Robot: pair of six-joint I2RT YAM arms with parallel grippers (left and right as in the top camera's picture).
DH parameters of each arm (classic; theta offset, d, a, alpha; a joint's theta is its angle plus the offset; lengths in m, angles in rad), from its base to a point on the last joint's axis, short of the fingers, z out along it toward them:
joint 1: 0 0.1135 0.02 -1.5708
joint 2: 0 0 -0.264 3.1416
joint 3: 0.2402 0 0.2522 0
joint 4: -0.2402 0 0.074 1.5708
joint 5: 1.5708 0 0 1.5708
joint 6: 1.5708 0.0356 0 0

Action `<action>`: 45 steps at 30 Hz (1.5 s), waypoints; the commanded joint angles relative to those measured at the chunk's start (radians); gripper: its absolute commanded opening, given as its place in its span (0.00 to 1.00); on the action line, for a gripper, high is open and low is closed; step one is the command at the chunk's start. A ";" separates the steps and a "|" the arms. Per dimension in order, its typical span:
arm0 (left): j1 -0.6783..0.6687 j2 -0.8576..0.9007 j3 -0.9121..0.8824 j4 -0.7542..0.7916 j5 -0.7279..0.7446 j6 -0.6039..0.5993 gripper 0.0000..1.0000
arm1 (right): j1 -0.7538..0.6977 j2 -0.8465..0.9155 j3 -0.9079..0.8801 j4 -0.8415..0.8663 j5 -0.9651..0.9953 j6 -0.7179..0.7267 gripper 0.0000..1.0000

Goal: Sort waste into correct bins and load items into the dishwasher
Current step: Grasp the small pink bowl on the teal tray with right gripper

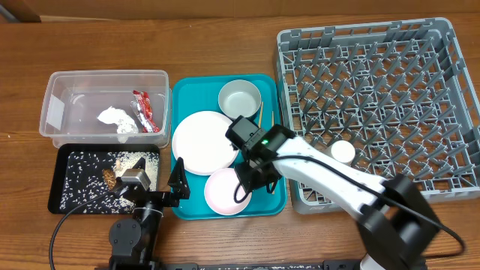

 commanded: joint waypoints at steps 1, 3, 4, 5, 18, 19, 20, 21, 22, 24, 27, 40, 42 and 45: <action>0.010 -0.009 -0.003 -0.004 -0.006 -0.017 1.00 | -0.004 0.020 -0.003 0.008 -0.007 -0.039 0.47; 0.010 -0.009 -0.003 -0.004 -0.006 -0.017 1.00 | -0.009 0.020 -0.003 0.026 -0.008 -0.064 0.41; 0.010 -0.009 -0.003 -0.004 -0.006 -0.017 1.00 | -0.009 0.021 -0.003 0.034 -0.010 -0.077 0.41; 0.010 -0.009 -0.003 -0.004 -0.006 -0.017 1.00 | -0.009 0.021 -0.003 0.039 -0.016 -0.095 0.40; 0.010 -0.009 -0.003 -0.004 -0.006 -0.017 1.00 | -0.008 0.035 -0.004 0.047 -0.036 -0.140 0.21; 0.010 -0.009 -0.003 -0.004 -0.006 -0.017 1.00 | -0.008 0.042 -0.004 0.045 -0.035 -0.143 0.21; 0.010 -0.009 -0.003 -0.004 -0.006 -0.017 1.00 | -0.008 0.045 -0.004 0.043 -0.035 -0.142 0.16; 0.010 -0.009 -0.003 -0.004 -0.005 -0.017 1.00 | -0.008 0.046 -0.004 0.042 -0.036 -0.142 0.09; 0.010 -0.009 -0.003 -0.004 -0.006 -0.017 1.00 | -0.008 0.046 -0.003 0.042 -0.036 -0.142 0.06; 0.010 -0.009 -0.003 -0.004 -0.006 -0.017 1.00 | -0.008 0.045 -0.002 0.044 -0.035 -0.134 0.04; 0.010 -0.009 -0.003 -0.004 -0.006 -0.017 1.00 | -0.014 0.041 0.003 0.036 -0.031 -0.130 0.04; 0.010 -0.009 -0.003 -0.004 -0.006 -0.017 1.00 | -0.016 -0.229 0.190 -0.159 0.631 0.148 0.04; 0.010 -0.009 -0.003 -0.004 -0.005 -0.017 1.00 | -0.016 -0.285 0.209 -0.142 0.818 0.152 0.04; 0.010 -0.009 -0.003 -0.004 -0.005 -0.017 1.00 | -0.035 -0.363 0.211 -0.028 1.186 0.152 0.04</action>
